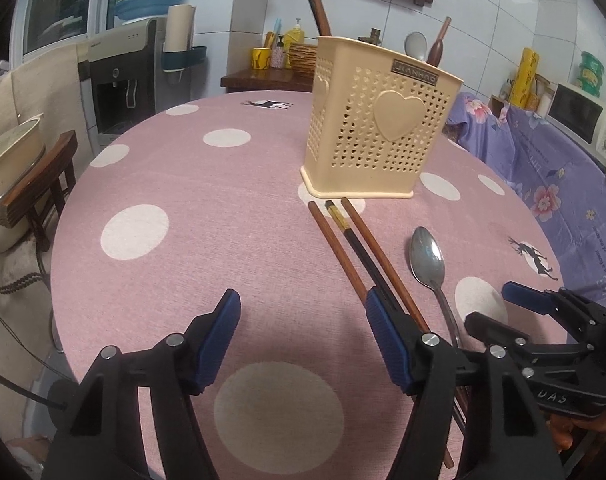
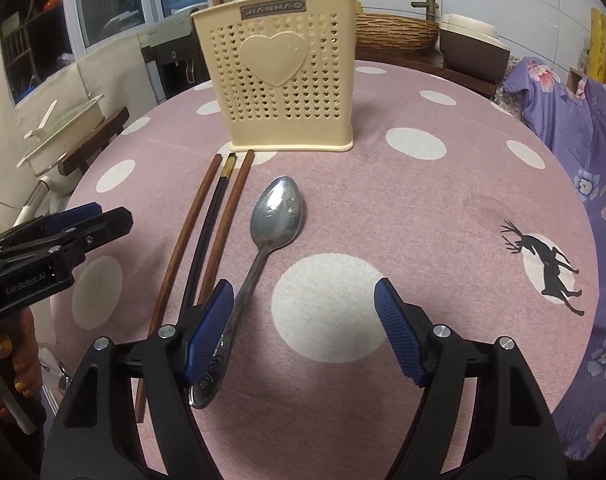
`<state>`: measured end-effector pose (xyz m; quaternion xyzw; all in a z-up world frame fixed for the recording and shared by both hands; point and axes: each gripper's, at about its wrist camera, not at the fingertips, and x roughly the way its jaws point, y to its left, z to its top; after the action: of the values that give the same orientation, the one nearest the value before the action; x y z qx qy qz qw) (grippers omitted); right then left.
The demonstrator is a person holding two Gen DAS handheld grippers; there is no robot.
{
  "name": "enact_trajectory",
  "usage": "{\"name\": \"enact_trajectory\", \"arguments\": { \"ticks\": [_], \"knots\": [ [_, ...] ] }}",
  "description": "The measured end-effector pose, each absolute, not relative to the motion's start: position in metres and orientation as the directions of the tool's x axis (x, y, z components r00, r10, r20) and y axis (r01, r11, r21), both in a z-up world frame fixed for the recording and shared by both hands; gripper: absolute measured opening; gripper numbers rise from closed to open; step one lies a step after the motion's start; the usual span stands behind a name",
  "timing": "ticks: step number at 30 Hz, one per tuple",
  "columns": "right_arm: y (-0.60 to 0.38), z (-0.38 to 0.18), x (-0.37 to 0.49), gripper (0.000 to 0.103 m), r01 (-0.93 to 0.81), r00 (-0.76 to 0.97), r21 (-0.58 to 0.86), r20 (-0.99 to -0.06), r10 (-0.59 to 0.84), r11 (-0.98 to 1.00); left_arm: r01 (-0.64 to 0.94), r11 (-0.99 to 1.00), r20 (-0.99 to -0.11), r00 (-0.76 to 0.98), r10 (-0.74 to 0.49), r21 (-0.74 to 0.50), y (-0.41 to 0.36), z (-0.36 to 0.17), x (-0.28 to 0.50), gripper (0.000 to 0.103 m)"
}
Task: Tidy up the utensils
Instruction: 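Move both tools back down to the remaining utensils on the table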
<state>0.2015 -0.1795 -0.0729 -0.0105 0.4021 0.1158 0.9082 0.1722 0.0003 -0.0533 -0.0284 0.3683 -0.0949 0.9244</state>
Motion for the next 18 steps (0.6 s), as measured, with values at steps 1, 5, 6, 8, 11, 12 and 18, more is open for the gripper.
{"name": "enact_trajectory", "arguments": {
  "ticks": [1,5,6,8,11,12,18],
  "knots": [
    [-0.177,-0.074,0.202,0.070,-0.223,0.645,0.075,-0.736,0.205,0.972,0.160,0.980,-0.678,0.708,-0.197,-0.118,-0.003,-0.054,0.172,0.064],
    [-0.170,-0.078,0.199,0.069,-0.241,0.633,0.067,-0.745,0.209,0.968,0.174,0.979,-0.686,0.699,-0.201,-0.109,-0.009,-0.058,0.171,0.064],
    [-0.168,-0.079,0.199,0.068,-0.242,0.632,0.056,-0.748,0.202,0.969,0.174,0.979,-0.688,0.698,-0.199,-0.107,-0.010,-0.058,0.172,0.064],
    [-0.168,-0.080,0.200,0.068,-0.238,0.635,0.051,-0.747,0.195,0.970,0.173,0.979,-0.691,0.695,-0.198,-0.107,-0.011,-0.060,0.172,0.064],
    [-0.171,-0.080,0.203,0.068,-0.228,0.635,0.073,-0.745,0.205,0.971,0.173,0.979,-0.694,0.693,-0.197,-0.105,-0.011,-0.061,0.173,0.064],
    [-0.171,-0.079,0.204,0.068,-0.226,0.636,0.070,-0.745,0.202,0.972,0.172,0.980,-0.695,0.693,-0.195,-0.103,-0.012,-0.061,0.173,0.064],
    [-0.162,-0.081,0.206,0.066,-0.241,0.643,0.004,-0.748,0.162,0.971,0.171,0.980,-0.700,0.688,-0.191,-0.100,-0.013,-0.063,0.174,0.064]
  ]
}}
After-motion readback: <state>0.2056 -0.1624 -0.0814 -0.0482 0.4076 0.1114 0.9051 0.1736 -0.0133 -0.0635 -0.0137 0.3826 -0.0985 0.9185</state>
